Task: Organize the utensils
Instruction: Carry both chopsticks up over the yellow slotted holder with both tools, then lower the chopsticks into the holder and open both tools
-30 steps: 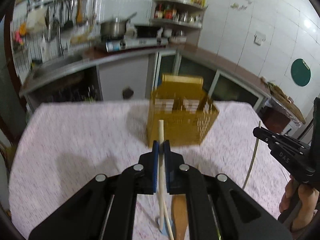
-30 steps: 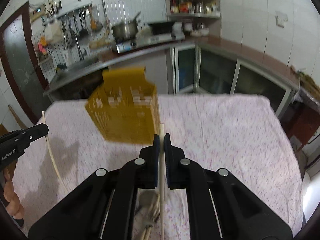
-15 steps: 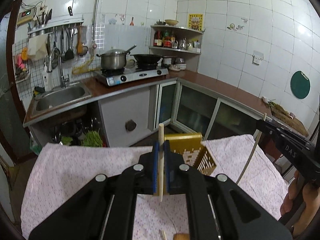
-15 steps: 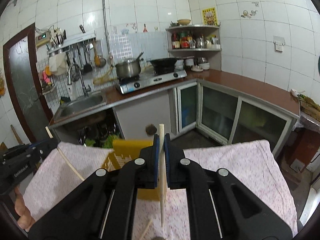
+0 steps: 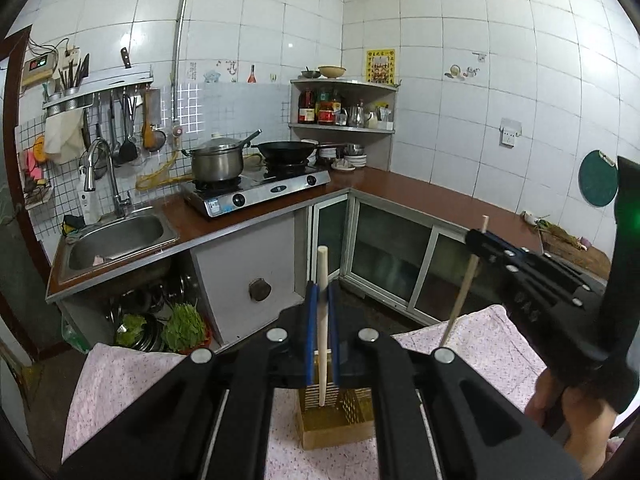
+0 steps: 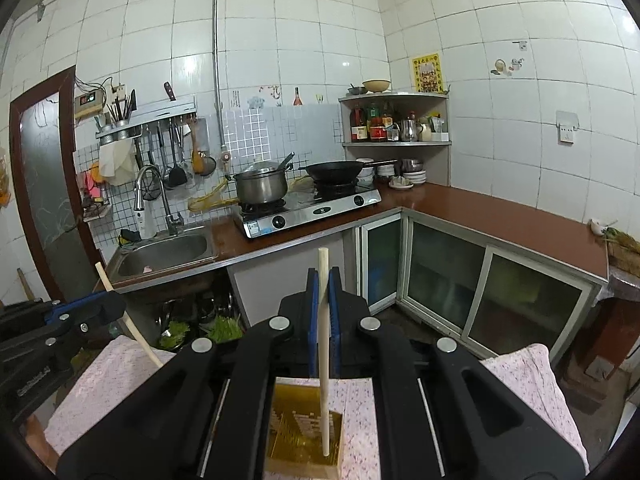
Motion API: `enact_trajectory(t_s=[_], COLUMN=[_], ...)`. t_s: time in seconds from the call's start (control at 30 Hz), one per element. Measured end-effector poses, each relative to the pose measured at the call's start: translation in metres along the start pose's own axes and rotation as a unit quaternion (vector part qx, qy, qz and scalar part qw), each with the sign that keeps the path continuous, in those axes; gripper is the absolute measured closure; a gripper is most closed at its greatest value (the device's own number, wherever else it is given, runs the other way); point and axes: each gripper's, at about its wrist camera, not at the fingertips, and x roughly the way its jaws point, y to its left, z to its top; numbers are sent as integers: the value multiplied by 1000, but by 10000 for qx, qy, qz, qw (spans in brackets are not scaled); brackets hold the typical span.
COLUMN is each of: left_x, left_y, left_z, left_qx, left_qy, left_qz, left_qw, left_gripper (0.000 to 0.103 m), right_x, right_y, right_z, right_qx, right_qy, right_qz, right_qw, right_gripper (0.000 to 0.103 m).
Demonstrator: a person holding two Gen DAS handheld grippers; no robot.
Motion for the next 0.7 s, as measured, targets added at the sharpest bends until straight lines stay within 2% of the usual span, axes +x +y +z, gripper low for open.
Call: enact_trajectory(t_s=[0.13,0.37,0.57,0.7], left_x=[30,75,90,96], left_y=[5,21,25,31], left_z=[-21,-67,-90,-102], left_qx=[33,-113,-29,-96], left_qy=[204,589,632,615], left_qz=[61,75,156,77], left_qw=[9998,9982,9979,9980], left_gripper=[97,97,96,96], right_x=[25,59,71,74], right_y=[-1,-10,-14,-13], right_z=[-23,-79,-109,-121], right_qx=[3,16,-23,-66], right_qy=[30,385,656,793], right_qz=[45,-19,-66,-74], right_qw=[10000,9993,9978,9968], right_gripper=[97,97,96,96])
